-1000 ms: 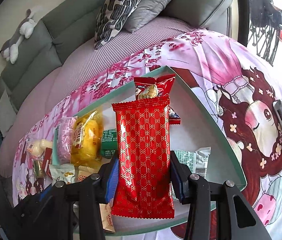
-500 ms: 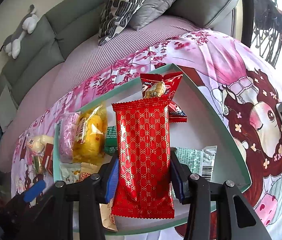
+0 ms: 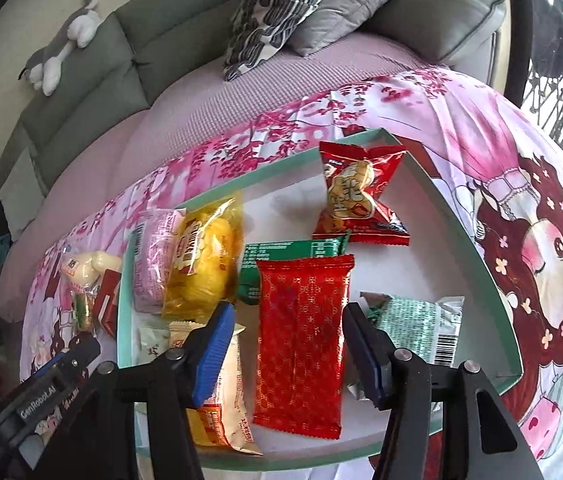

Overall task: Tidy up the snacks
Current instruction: 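Open both tools to release the bags into the tray, then withdraw both open tools from the tray back over the remaining snacks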

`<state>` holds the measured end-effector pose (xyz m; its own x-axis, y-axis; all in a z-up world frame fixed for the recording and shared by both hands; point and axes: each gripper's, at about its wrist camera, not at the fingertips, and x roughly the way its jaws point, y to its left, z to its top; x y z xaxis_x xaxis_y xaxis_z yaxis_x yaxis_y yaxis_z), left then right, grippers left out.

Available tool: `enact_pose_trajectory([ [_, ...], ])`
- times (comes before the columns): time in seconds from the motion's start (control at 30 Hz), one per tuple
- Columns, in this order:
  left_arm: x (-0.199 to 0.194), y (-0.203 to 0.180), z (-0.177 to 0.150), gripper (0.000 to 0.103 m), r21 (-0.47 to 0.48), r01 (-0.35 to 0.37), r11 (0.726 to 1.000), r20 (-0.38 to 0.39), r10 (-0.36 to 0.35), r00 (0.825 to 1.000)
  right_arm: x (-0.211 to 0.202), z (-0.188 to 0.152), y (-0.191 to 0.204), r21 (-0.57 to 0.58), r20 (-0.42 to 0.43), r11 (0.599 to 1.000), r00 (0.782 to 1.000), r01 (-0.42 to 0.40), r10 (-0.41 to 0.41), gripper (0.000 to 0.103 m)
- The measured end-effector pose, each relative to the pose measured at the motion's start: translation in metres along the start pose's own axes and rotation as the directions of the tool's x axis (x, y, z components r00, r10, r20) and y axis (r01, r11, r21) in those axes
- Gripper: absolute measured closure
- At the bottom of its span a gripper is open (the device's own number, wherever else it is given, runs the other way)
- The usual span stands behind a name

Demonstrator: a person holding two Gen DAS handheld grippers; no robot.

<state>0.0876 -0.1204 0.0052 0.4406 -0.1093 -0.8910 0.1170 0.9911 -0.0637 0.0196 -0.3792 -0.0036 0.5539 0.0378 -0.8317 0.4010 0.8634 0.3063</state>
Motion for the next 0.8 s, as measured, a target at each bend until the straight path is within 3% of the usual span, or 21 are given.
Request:
enact_pose_trajectory([
  [0.07,0.001,0.003,0.000,0.015,-0.020,-0.010,1.000,0.006,0.010,1.000,0.000,0.000,0.002,-0.008,0.003,1.000,1.000,-0.002,0.002,0.033],
  [0.23,0.002,0.015,0.002,0.014,-0.069,-0.025,0.997,0.017,0.026,1.000,-0.001,0.000,0.005,-0.013,0.017,1.000,1.000,-0.021,0.022,0.021],
  [0.33,0.002,0.020,0.003,0.013,-0.090,-0.036,0.995,0.020,0.038,0.999,0.000,0.000,0.009,-0.020,0.025,1.000,0.999,-0.022,0.023,0.007],
  [0.37,0.002,0.023,0.003,0.009,-0.097,-0.040,0.994,0.024,0.042,0.999,-0.001,-0.001,0.010,-0.025,0.029,0.999,0.999,-0.021,0.022,0.002],
  [0.4,0.002,0.025,0.004,0.003,-0.103,-0.043,0.994,0.028,0.046,0.999,-0.001,-0.001,0.012,-0.032,0.034,0.999,0.999,-0.022,0.023,0.000],
  [0.8,-0.008,0.064,0.014,0.003,-0.199,-0.059,0.978,0.091,0.078,0.993,-0.004,-0.006,0.053,-0.145,0.062,0.988,0.996,-0.049,0.058,0.000],
])
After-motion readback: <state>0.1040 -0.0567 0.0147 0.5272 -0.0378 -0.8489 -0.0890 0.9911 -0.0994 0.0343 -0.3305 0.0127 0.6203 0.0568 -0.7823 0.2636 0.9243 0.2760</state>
